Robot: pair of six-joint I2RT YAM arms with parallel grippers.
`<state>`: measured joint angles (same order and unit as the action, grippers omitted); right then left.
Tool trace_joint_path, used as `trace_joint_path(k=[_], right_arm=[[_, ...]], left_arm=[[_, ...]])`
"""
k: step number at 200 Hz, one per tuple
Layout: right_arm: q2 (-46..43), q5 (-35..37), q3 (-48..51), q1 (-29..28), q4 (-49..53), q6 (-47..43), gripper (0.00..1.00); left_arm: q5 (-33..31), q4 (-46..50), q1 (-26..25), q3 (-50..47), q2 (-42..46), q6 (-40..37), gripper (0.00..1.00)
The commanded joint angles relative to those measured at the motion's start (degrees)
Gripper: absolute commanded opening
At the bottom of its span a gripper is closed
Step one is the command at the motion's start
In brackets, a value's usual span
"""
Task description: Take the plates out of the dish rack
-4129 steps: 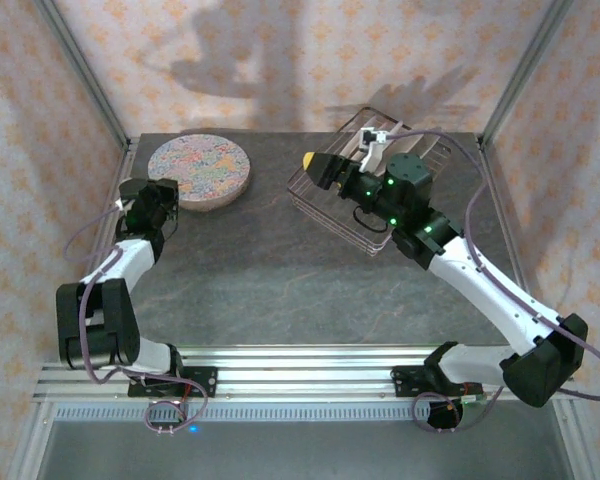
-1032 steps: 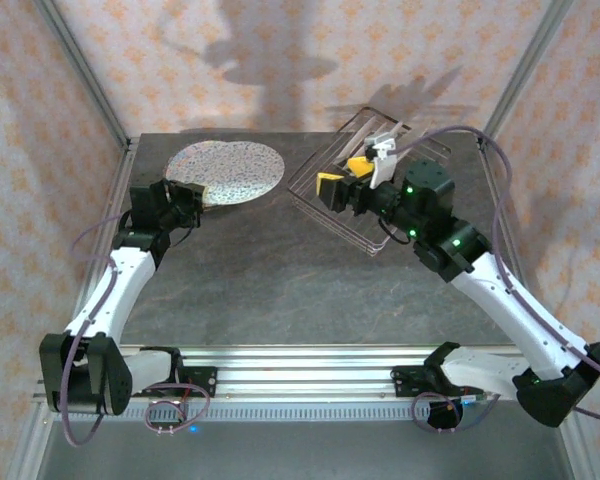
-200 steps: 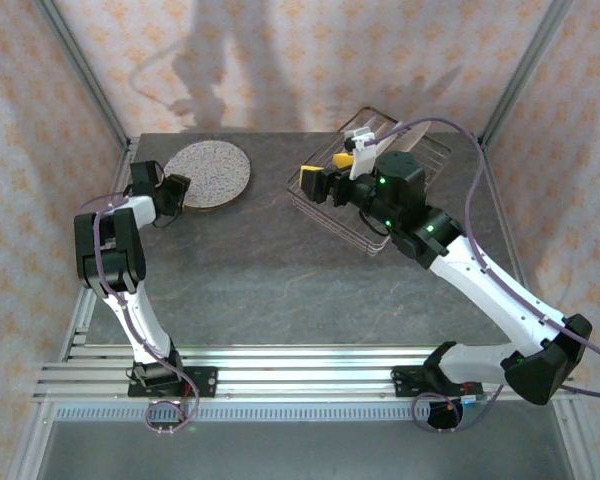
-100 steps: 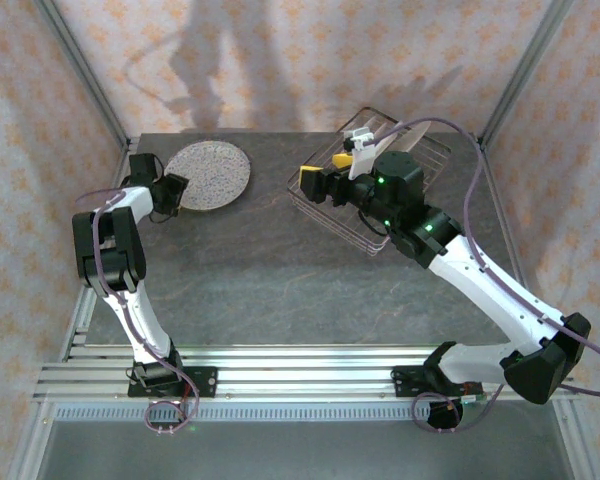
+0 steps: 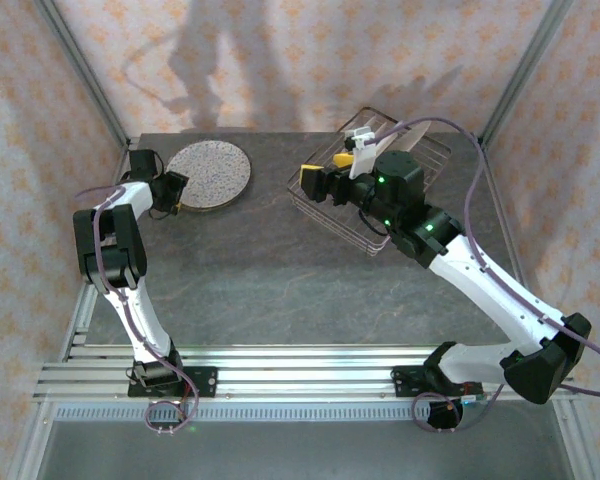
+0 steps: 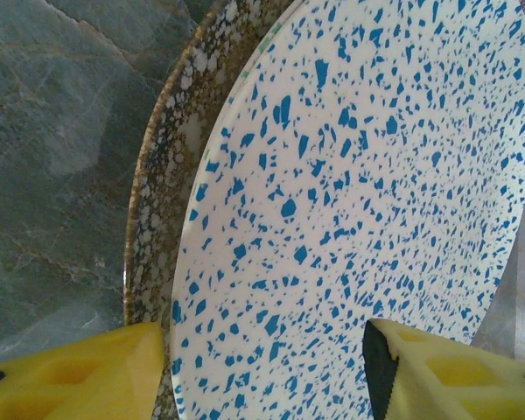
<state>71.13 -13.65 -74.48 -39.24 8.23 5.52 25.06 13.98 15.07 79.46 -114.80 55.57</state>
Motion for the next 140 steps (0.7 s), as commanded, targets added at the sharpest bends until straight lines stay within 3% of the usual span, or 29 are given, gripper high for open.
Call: trace_joint_path(k=[1,112,140], right_arm=[[0.32,1.3,-2.35,-0.31,0.24,0.69,0.86],[-0.47,2.27,-2.82,-0.31,-0.29,1.12,0.86],[-0.77,11.72,-4.44,-0.31,2.72,1.29,0.86]], left_arm=[[-0.99,2.19,0.62,2.13,-0.95,-1.07,0.62],[-6.02,10.89,0.44,1.55,5.03,-3.04,0.85],[-7.89,11.76,-0.38,-1.86,11.06,-2.02,0.88]])
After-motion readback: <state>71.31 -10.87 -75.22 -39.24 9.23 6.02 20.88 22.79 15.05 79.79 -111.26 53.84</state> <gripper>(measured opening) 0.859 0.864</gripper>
